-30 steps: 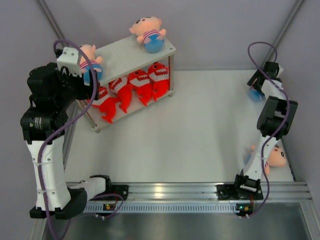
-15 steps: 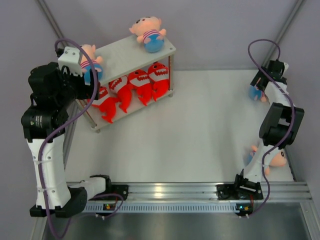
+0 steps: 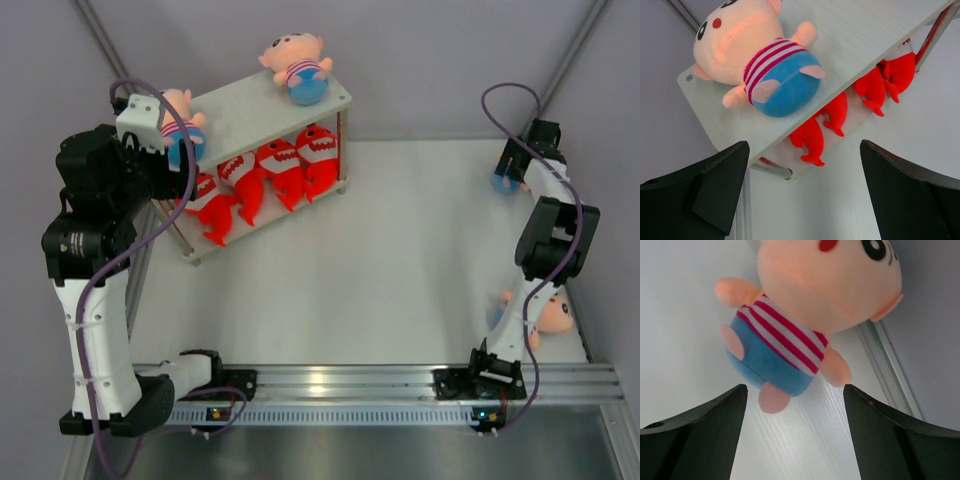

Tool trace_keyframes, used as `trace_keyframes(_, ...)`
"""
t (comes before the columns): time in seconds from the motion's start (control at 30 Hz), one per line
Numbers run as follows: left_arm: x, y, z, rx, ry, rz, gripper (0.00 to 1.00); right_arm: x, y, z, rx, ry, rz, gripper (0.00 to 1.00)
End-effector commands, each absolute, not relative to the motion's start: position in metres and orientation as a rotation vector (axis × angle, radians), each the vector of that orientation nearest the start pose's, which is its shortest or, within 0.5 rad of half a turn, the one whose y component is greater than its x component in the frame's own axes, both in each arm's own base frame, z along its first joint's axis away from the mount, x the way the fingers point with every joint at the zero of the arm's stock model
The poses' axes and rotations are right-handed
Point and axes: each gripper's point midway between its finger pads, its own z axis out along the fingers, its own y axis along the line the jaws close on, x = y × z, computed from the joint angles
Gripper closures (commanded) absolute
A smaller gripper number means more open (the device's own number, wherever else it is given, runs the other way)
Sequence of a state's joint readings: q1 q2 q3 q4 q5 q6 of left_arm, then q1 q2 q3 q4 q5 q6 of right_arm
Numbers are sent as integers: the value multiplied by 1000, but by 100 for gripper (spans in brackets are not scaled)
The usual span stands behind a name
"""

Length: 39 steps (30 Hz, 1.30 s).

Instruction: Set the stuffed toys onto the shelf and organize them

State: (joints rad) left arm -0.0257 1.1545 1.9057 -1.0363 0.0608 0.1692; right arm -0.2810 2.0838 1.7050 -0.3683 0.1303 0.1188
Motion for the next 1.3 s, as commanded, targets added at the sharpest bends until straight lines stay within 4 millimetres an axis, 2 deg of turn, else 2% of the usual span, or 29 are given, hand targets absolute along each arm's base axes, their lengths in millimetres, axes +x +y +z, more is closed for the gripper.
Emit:
trace_keyframes(0.0, 275, -6, 469, 219, 1806, 73, 2, 542, -175, 136, 346, 2241, -335, 22)
trace_keyframes(0.03, 276, -6, 468, 218, 1811, 76, 2, 542, -171, 135, 305, 2241, -356, 22)
trace_keyframes(0.07, 276, -6, 468, 219, 1813, 76, 2, 541, -169, 143, 225, 2232, -400, 22)
trace_keyframes(0.2, 280, -6, 466, 222, 1819, 75, 2, 545, -149, 151, 37, 2204, -413, 21)
trace_keyframes(0.37, 281, -5, 467, 224, 1818, 81, 2, 539, -150, 137, 7, 2258, -432, 22)
trace_keyframes(0.5, 282, -4, 467, 224, 1820, 88, 2, 543, -151, 125, -25, 2284, -435, 23)
trace_keyframes(0.57, 281, -5, 467, 225, 1818, 87, 2, 551, -154, 121, -43, 2295, -443, 24)
trace_keyframes(0.7, 281, -3, 466, 219, 1822, 93, 2, 561, -157, 116, -61, 2312, -455, 29)
trace_keyframes(0.8, 282, -3, 466, 217, 1824, 96, 2, 563, -158, 109, -79, 2322, -460, 39)
trace_keyframes(0.93, 285, -2, 467, 214, 1825, 103, 2, 561, -161, 94, -86, 2356, -478, 36)
trace_keyframes(1.0, 284, -2, 470, 212, 1817, 102, 2, 562, -162, 92, -89, 2357, -483, 39)
trace_keyframes(1.03, 285, -2, 469, 213, 1820, 102, 2, 563, -164, 92, -90, 2355, -493, 42)
trace_keyframes(1.07, 285, -2, 470, 214, 1819, 103, 2, 564, -165, 91, -90, 2355, -499, 51)
trace_keyframes(1.13, 285, -1, 469, 211, 1822, 105, 2, 565, -167, 92, -98, 2352, -514, 60)
trace_keyframes(1.27, 285, 1, 468, 210, 1824, 117, 2, 567, -172, 92, -120, 2346, -552, 93)
